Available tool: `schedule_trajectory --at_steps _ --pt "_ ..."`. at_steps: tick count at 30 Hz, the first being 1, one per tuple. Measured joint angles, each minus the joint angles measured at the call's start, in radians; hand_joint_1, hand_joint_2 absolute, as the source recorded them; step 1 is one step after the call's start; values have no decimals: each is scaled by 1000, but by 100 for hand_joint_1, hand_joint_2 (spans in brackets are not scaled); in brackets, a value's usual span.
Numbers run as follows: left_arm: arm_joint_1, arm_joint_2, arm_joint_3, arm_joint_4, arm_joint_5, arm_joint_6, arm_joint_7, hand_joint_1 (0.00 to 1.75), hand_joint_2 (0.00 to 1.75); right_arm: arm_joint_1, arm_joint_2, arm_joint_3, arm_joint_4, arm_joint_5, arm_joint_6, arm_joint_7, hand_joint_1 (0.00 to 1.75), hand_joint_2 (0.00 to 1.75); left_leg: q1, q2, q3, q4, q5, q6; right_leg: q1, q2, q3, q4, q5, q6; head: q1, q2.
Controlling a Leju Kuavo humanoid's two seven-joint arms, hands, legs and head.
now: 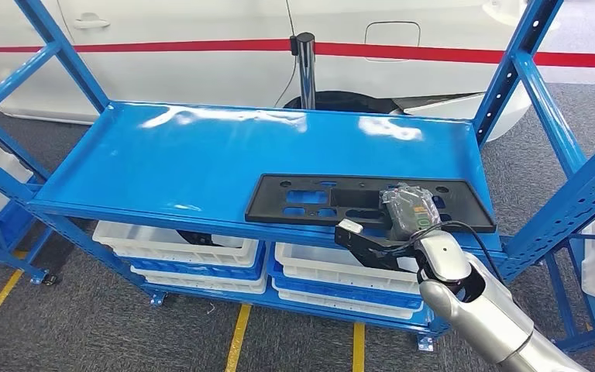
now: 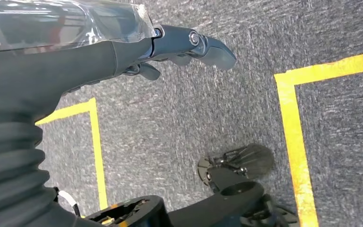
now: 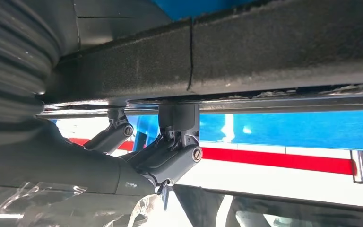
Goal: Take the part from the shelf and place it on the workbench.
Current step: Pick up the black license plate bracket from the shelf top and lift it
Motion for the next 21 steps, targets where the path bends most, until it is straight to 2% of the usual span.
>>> schedule_trajectory --at_steps 2,3,4,5,6,8,9,10,11,13,14,15,18,19,20,21 --pt "0 0 0 0 0 -3 -1 0 175 0 0 1 -3 5 0 0 175 175 6 0 -62 134 -65 -12 0 -2 -2 -1 1 -3 0 0" --pt "1 0 0 0 0 -4 -1 0 175 0 0 1 -3 7 0 0 175 175 8 0 -91 194 -86 -15 0 -2 -3 -1 1 -3 0 0" --pt "3 0 0 0 0 -5 -1 0 175 0 0 1 -4 9 0 0 175 175 9 0 -106 221 -88 -16 0 -2 -3 -1 1 -3 0 0" --pt "3 0 0 0 0 -6 -1 0 175 0 0 2 -4 9 0 0 175 175 9 0 -103 209 -72 -14 0 -1 -3 -1 1 -3 0 0" --pt "3 0 0 0 0 -6 -1 0 175 -1 0 2 -4 12 0 0 175 175 10 0 -80 158 -41 -11 -1 -1 -2 -1 1 -3 0 0" --pt "2 0 0 0 -3 -10 -1 0 175 -2 0 2 -4 28 2 0 175 175 7 0 -11 8 26 -4 -1 1 1 -3 2 -1 0 0" --pt "1 0 0 0 -5 -12 -1 0 175 -2 0 2 -4 42 3 -1 175 175 4 0 12 -45 46 -1 0 1 2 -6 3 2 0 0" --pt "1 0 0 0 -8 -15 -1 0 175 -2 0 2 -4 58 6 -2 175 175 0 0 23 -74 54 1 0 2 2 -10 4 6 0 0" --pt "0 0 0 0 -10 -17 0 0 175 -2 1 3 -4 75 8 -3 175 175 -4 0 22 -79 54 2 0 3 4 -15 7 12 0 0" --pt "0 0 0 0 -13 -19 1 0 175 -4 2 4 -4 107 14 -5 175 175 -6 2 24 -91 63 12 -1 4 7 -23 11 25 0 0" --pt "-1 0 0 0 -14 -20 1 0 175 -5 2 5 -4 117 16 -6 175 175 -5 3 28 -99 69 20 -1 3 3 -15 3 28 0 0" --pt "-1 0 0 0 -14 -20 2 0 175 -6 2 6 -4 125 19 -6 175 175 -5 3 32 -106 75 28 1 1 -10 13 -16 28 0 0" --pt "-2 -1 0 0 -15 -23 2 0 175 -5 3 13 -4 155 22 -9 175 175 -12 4 33 -112 79 42 11 0 -101 204 -107 21 0 0" --pt "-1 -1 0 0 -16 -25 2 0 175 -5 5 16 -4 169 24 -11 175 175 -16 3 33 -112 79 44 14 0 -124 250 -118 20 0 0" --pt "-1 -2 0 0 -17 -25 2 0 175 -8 7 19 -4 184 27 -12 175 175 -19 2 33 -112 78 45 16 0 -130 259 -109 18 0 0" --pt "0 -2 0 0 -19 -26 2 0 175 -13 9 22 -4 199 32 -15 175 175 -21 0 35 -111 77 45 18 0 -116 228 -82 16 0 0"
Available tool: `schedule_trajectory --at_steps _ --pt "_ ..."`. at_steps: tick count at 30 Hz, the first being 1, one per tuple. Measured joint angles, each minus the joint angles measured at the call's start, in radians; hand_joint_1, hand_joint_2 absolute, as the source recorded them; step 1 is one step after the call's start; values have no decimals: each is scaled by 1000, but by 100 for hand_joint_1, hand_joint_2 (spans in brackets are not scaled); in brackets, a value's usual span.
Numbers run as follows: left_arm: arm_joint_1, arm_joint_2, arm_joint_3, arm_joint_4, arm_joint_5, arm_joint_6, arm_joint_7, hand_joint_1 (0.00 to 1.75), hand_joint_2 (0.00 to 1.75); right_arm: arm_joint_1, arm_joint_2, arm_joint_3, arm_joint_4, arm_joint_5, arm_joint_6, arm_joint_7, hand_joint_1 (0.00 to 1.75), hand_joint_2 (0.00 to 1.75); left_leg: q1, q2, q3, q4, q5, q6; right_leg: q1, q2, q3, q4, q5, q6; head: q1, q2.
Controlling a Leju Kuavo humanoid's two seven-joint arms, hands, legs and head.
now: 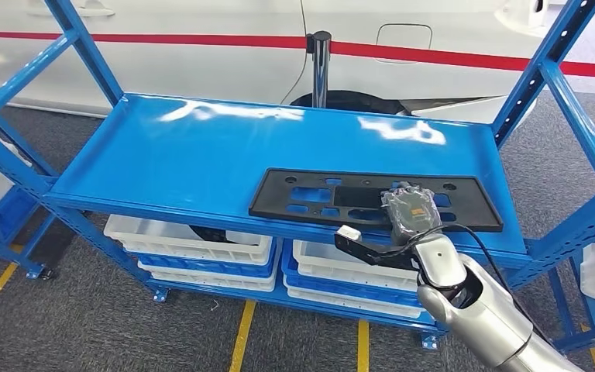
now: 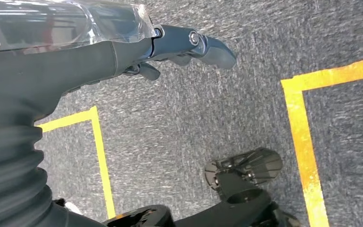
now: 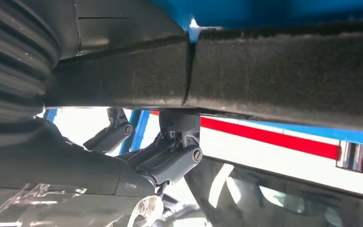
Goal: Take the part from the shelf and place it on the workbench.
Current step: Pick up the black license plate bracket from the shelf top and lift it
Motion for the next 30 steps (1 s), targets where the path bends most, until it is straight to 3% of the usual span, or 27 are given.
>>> schedule_trajectory --at_steps 2,4,7,9,12,13,14,15,17,19,21,24,26,28,29,30 --pt "-1 -2 0 0 -3 -2 0 0 175 -23 10 8 -2 33 16 -8 175 175 -4 -2 2 5 -6 -4 2 0 62 -135 68 -5 0 0" --pt "-5 -3 0 0 -6 -4 0 0 175 -54 28 16 -4 57 38 -20 175 175 -9 -1 -3 15 -13 -9 2 0 102 -230 100 -11 0 0" --pt "-8 -6 0 0 -6 -4 0 0 175 -92 51 25 -5 71 64 -35 175 175 -11 -2 -10 22 -19 -13 2 0 104 -246 100 -22 0 0" --pt "-8 -9 0 0 -6 -1 0 0 175 -111 65 31 -5 79 73 -42 175 175 -6 -3 -27 62 -45 -26 -2 -1 104 -247 102 -28 0 0" --pt "-8 -15 0 0 -6 5 0 0 175 -129 83 46 -3 105 86 -52 175 175 12 -3 -116 251 -131 -53 -5 -1 103 -248 102 -33 0 0" --pt "-7 -17 0 0 -6 7 0 0 175 -133 87 53 -2 115 89 -54 175 175 17 -3 -146 304 -146 -56 -5 0 103 -248 102 -33 0 0" --pt "-7 -19 0 0 -6 9 0 0 175 -137 91 60 -1 125 91 -56 175 175 19 -3 -161 324 -143 -57 -5 0 103 -248 101 -33 0 0" --pt "-6 -20 0 0 -6 10 0 0 175 -142 95 65 0 136 93 -57 175 175 20 -3 -157 302 -120 -55 -5 1 104 -248 101 -33 0 0" --pt "-6 -23 0 0 -7 13 -1 0 175 -159 104 74 1 158 94 -60 175 175 15 -4 -101 160 -43 -40 -4 4 106 -249 100 -32 0 0" --pt "-7 -24 0 0 -7 14 -2 0 175 -175 109 80 1 178 96 -63 175 175 6 -3 -50 39 7 -22 -4 5 108 -253 100 -29 0 0" --pt "-6 -25 0 0 -7 16 -3 0 175 -183 111 86 1 186 99 -64 175 175 -2 -3 -40 11 14 -14 -7 4 110 -260 101 -20 0 0" --pt "-6 -27 1 0 -7 17 -4 0 175 -193 115 93 0 199 99 -63 175 175 1 -2 -20 -22 29 -7 -6 1 108 -247 87 -7 0 0" --pt "-7 -29 1 0 -7 19 -7 0 175 -200 116 98 -4 214 97 -61 175 175 4 -1 -7 -38 36 -2 -2 0 69 -153 34 -6 1 0" --pt "-7 -31 1 0 -7 20 -12 0 175 -203 116 104 -9 228 97 -60 175 175 3 -2 -5 -39 35 2 0 0 7 -26 -19 -6 1 0" --pt "-7 -32 1 0 -7 20 -14 0 175 -203 116 107 -12 233 97 -59 175 175 2 -2 -4 -38 34 3 0 0 -11 5 -22 -5 1 0" --pt "-6 -32 1 0 -7 20 -15 0 175 -203 116 109 -18 239 97 -58 175 175 2 -3 -3 -36 32 2 0 0 -11 -2 -7 -4 1 0"
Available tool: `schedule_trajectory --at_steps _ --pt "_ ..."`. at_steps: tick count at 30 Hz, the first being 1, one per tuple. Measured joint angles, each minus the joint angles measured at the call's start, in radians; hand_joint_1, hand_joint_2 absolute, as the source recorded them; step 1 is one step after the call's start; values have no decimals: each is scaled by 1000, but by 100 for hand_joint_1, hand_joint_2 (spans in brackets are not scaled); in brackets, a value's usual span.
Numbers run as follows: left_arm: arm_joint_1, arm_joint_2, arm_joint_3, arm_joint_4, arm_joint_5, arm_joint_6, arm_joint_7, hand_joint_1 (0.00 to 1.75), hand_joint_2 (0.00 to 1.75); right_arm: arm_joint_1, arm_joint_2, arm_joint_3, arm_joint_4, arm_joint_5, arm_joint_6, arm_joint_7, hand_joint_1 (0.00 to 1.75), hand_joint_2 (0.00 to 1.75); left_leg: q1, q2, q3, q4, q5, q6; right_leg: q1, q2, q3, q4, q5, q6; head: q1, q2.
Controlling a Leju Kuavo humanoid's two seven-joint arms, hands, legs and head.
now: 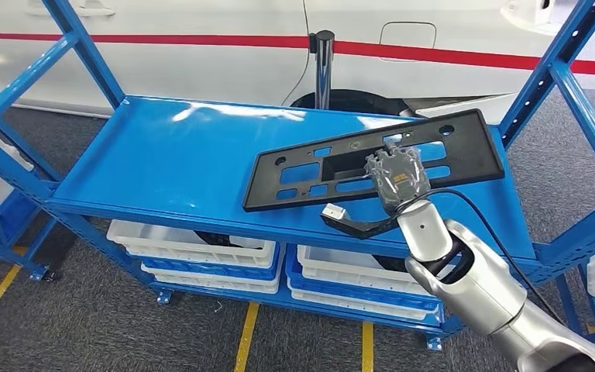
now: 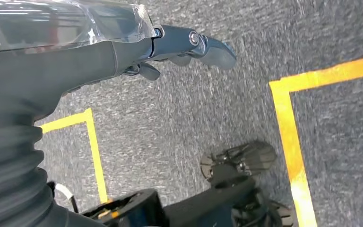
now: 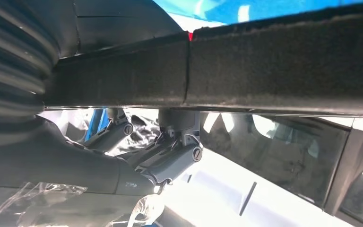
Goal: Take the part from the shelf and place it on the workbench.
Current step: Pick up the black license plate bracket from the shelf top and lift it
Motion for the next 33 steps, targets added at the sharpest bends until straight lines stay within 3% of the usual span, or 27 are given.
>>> schedule_trajectory --at_steps 3,5,9,10,12,14,15,16,18,20,23,25,26,28,29,30,31,33 --pt "0 -1 0 0 0 0 -1 0 175 -4 0 3 -25 13 0 5 175 175 2 -3 -3 19 -15 -12 -3 -1 83 -184 97 5 0 0" --pt "-1 -1 0 0 0 0 -1 0 175 -7 1 3 -42 17 -1 9 175 175 -1 -4 -10 38 -27 -21 -3 2 115 -254 117 -1 0 0" --pt "0 1 0 0 0 1 -1 0 175 -10 1 3 -64 23 -2 16 175 175 2 -4 -23 63 -46 -32 -4 5 112 -255 117 -19 -1 0" --pt "0 1 0 0 0 1 -1 0 175 -10 1 3 -70 24 -2 18 175 175 6 -4 -38 99 -68 -40 -6 5 112 -255 118 -22 -1 0" --pt "-1 0 0 0 0 1 -1 0 175 -11 2 3 -79 25 -2 19 175 175 14 -3 -98 230 -131 -55 -7 5 112 -255 117 -25 -1 0" --pt "0 0 0 0 0 0 0 0 175 -10 2 3 -84 26 -3 19 175 175 20 -3 -157 346 -171 -61 -7 5 113 -255 116 -26 -1 0" --pt "0 0 0 0 0 0 0 0 175 -10 2 3 -86 27 -4 19 175 175 21 -3 -165 355 -164 -59 -7 6 113 -255 116 -26 -1 0" --pt "0 0 0 0 0 -1 1 0 175 -10 2 3 -89 27 -6 19 175 175 20 -4 -152 320 -137 -55 -6 6 114 -255 116 -26 -1 0" --pt "-2 1 0 0 0 -1 1 0 175 -11 2 2 -95 29 -9 20 175 175 12 -5 -88 170 -61 -32 -5 8 115 -257 116 -26 -1 0" --pt "-4 2 0 0 0 -1 2 0 175 -11 2 1 -100 31 -12 21 175 175 2 -4 -41 61 -16 -12 -5 9 116 -260 117 -23 -1 0" --pt "-4 2 0 0 0 -1 5 0 175 -8 1 0 -103 31 -13 22 175 175 -4 -1 -31 32 -2 -5 -7 7 116 -268 122 -10 -1 0" --pt "-5 2 0 0 0 -1 5 0 175 -7 0 0 -108 31 -13 22 175 175 0 1 -24 10 15 -2 -4 4 109 -248 98 -2 0 0" --pt "-6 2 0 0 0 -1 5 0 175 -6 -1 0 -110 31 -13 22 175 175 3 2 -21 0 21 -1 -3 2 95 -209 69 -1 0 0" --pt "-7 2 0 0 0 -2 5 0 175 0 -1 0 -113 30 -12 22 175 175 1 2 -23 -3 26 1 -2 2 49 -82 -4 2 0 0" --pt "-7 2 0 0 0 -3 5 0 175 5 -2 0 -113 29 -10 22 175 175 0 2 -26 -2 28 1 -1 2 29 -25 -27 5 0 0" --pt "-7 2 0 0 0 -4 5 0 175 10 -3 1 -114 28 -8 22 175 175 0 2 -29 0 31 1 -1 2 23 1 -33 8 0 0" --pt "-6 1 0 0 0 -4 5 0 175 14 -4 2 -115 28 -7 22 175 175 1 2 -34 3 33 -1 -1 1 36 -12 -20 10 0 0" --pt "-6 1 0 0 0 -4 5 0 175 16 -5 2 -117 28 -6 23 175 175 3 2 -48 18 35 -6 -5 0 108 -139 33 16 0 0"
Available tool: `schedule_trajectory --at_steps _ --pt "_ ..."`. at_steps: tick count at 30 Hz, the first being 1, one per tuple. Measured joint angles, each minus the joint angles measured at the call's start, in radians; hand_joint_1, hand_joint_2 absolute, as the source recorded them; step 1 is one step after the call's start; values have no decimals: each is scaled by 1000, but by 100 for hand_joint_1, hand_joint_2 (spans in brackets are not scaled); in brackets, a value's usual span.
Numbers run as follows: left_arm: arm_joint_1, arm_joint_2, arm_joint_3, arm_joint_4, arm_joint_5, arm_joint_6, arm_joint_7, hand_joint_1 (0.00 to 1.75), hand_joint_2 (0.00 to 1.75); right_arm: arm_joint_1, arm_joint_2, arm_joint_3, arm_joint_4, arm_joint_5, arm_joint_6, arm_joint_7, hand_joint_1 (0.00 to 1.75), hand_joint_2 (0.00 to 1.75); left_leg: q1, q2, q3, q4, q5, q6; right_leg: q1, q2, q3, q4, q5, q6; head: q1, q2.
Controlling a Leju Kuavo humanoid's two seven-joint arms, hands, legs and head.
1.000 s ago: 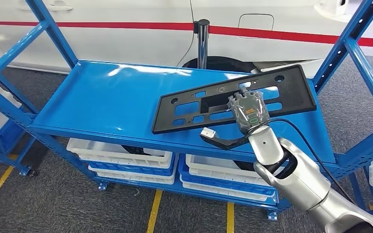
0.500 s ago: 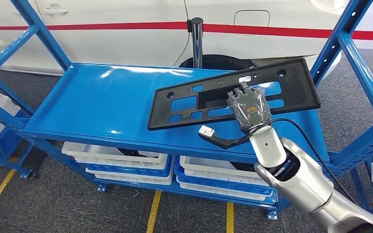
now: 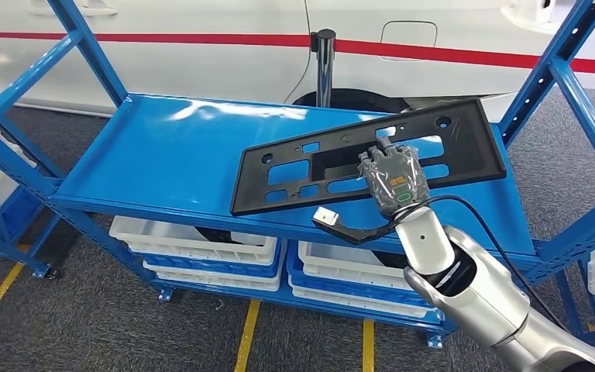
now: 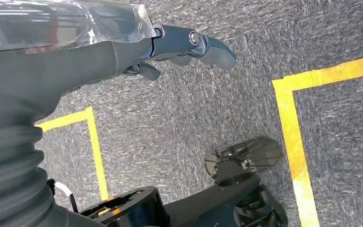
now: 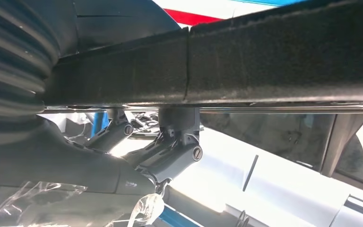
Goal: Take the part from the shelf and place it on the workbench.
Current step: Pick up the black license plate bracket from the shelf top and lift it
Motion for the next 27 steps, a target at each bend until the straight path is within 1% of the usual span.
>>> schedule_trajectory --at_steps 1,2,3,5,6,7,8,9,10,11,12,13,14,16,17,18,19,20,21,22,23,24,25,26,27 --pt "-1 0 0 0 0 0 0 0 175 0 0 0 -2 0 0 0 175 175 -2 -1 -10 12 -1 -3 -2 1 32 -61 21 0 0 0" --pt "-2 1 0 0 0 0 0 0 175 0 0 0 -4 0 0 1 175 175 -4 -1 -19 24 -1 -7 -3 2 51 -100 34 -4 0 0" --pt "-3 1 0 0 0 1 1 0 175 0 -1 0 -6 0 -1 2 175 175 -7 -2 -26 32 1 -10 -3 4 55 -115 38 -10 -1 0" --pt "-2 1 0 0 0 1 4 0 175 1 -2 -1 -8 0 -1 2 175 175 -8 -3 -35 35 10 -15 -1 4 43 -109 50 -28 -1 0" --pt "-1 1 0 0 0 2 6 0 175 1 -2 -1 -9 -1 -1 2 175 175 -6 -4 -41 39 5 -20 -1 3 37 -109 57 -36 -1 0" --pt "1 1 0 0 0 2 7 0 175 0 -2 -1 -10 -1 -1 2 175 175 -3 -4 -50 57 -15 -26 -2 2 29 -109 65 -43 -1 0" --pt "1 1 0 0 0 2 8 0 175 -1 -2 -1 -11 -1 -1 2 175 175 1 -3 -65 96 -51 -33 -3 1 20 -110 73 -49 -1 0" --pt "1 1 0 0 0 2 8 0 175 -2 -2 -1 -11 -1 -1 2 175 175 5 -3 -84 156 -100 -42 -3 1 10 -110 81 -52 -1 0" --pt "0 0 0 0 0 2 8 0 175 -2 -1 -1 -12 -1 -2 2 175 175 9 -3 -105 229 -149 -49 -3 0 -1 -110 90 -54 -1 0" --pt "-1 0 0 0 0 1 8 0 175 -2 -1 -1 -12 -1 -2 2 175 175 12 -3 -119 294 -187 -53 -3 0 -13 -109 98 -54 -1 0" --pt "-1 0 0 0 0 1 8 0 175 -2 -1 -1 -11 -1 -3 2 175 175 15 -3 -119 331 -209 -54 -3 0 -25 -109 107 -53 -1 0" --pt "-2 0 0 0 0 0 9 0 175 -2 -1 -1 -11 -2 -4 2 175 175 15 -3 -99 329 -212 -52 -2 0 -36 -109 116 -52 -1 0" --pt "-3 -1 0 0 0 -1 9 0 175 -2 -1 -1 -10 -3 -6 2 175 175 14 -4 -58 285 -201 -47 -1 0 -47 -109 124 -51 -1 0" --pt "-9 0 0 0 0 -4 11 0 175 -4 -1 -3 -7 -5 -16 2 175 175 8 -4 55 124 -167 -28 0 -1 -61 -111 142 -47 -1 0" --pt "-13 -1 -1 0 0 -4 12 0 175 -6 -2 -6 -4 -5 -22 2 175 175 3 -4 95 59 -153 -19 -2 -2 -65 -114 151 -43 -1 0" --pt "-17 -1 -1 0 0 -5 13 0 175 -8 -2 -8 0 -6 -29 1 175 175 -2 -4 116 20 -144 -12 -5 -3 -68 -117 160 -37 0 0" --pt "-19 -1 -1 0 0 -5 15 0 175 -10 -3 -11 4 -7 -35 1 175 175 -6 -5 117 8 -139 -8 -9 -5 -68 -122 169 -30 -1 0" --pt "-20 -1 -1 0 0 -6 16 0 175 -11 -3 -12 8 -7 -38 0 175 175 -10 -5 111 6 -126 -4 -12 -5 -67 -131 180 -21 -1 0" --pt "-21 -2 -1 0 0 -6 17 0 175 -11 -3 -12 13 -8 -41 -1 175 175 -10 -4 109 -3 -110 2 -13 -5 -68 -139 189 -15 -1 0" --pt "-22 -2 -1 0 0 -6 19 0 175 -11 -4 -13 17 -9 -42 -2 175 175 -9 -4 105 -15 -91 5 -12 -5 -72 -140 180 -10 -1 0" --pt "-23 -3 -1 0 0 -6 19 0 175 -11 -5 -13 22 -9 -44 -2 175 175 -8 -3 98 -28 -70 9 -10 -4 -80 -124 152 -8 -1 0" --pt "-24 -4 -1 0 0 -6 20 0 175 -10 -6 -14 27 -9 -46 -2 175 175 -5 -2 90 -36 -52 11 -9 -4 -94 -83 103 -9 0 0" --pt "-25 -5 -1 0 0 -6 22 0 175 -10 -7 -14 32 -9 -47 -2 175 175 -6 -1 76 -38 -38 12 -7 -4 -111 -19 46 -9 0 0" --pt "-25 -6 -1 0 0 -6 23 0 175 -9 -7 -14 37 -9 -49 -3 175 175 -6 0 62 -37 -26 13 -6 -4 -125 51 2 -8 0 0" --pt "-24 -7 -1 0 0 -7 24 0 175 -7 -8 -14 41 -9 -49 -3 175 175 -7 0 47 -35 -15 13 -4 -4 -131 111 -21 -6 -1 0"
